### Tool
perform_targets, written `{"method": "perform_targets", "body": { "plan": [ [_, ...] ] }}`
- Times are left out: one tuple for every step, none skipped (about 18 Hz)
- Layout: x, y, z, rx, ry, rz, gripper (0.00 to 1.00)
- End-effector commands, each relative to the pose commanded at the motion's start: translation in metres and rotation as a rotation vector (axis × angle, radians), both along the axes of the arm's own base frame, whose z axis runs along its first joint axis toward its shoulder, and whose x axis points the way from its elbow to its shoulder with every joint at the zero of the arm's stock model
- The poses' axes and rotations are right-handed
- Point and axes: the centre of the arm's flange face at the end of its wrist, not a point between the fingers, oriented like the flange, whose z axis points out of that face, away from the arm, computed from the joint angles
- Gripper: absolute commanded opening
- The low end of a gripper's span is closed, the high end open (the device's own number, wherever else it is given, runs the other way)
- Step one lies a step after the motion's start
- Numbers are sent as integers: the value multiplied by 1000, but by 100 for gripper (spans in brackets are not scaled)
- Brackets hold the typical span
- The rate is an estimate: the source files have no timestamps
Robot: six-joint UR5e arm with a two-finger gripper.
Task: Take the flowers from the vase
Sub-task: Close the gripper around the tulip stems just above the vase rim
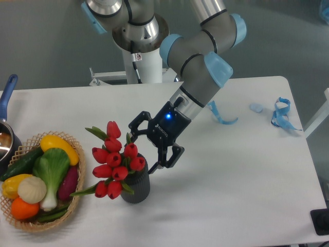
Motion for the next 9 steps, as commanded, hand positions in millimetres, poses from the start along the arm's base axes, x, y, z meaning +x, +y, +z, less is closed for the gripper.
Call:
{"method": "perform_targets", "body": {
  "plan": [
    [1, 3, -3, 3, 5, -6, 100],
    [3, 8, -4, 7, 10, -15, 100],
    [6, 14, -4, 9, 13, -25, 100],
    [7, 18, -5, 9, 13, -31, 100],
    [9, 22, -4, 11, 15, -39, 100],
    [9, 23, -6, 9, 13, -41, 100],
    [10, 23, -6, 9, 13, -42, 100],
    [12, 25, -6, 9, 13, -47, 99],
    [12, 25, -7, 8, 12, -47, 92]
  ]
}}
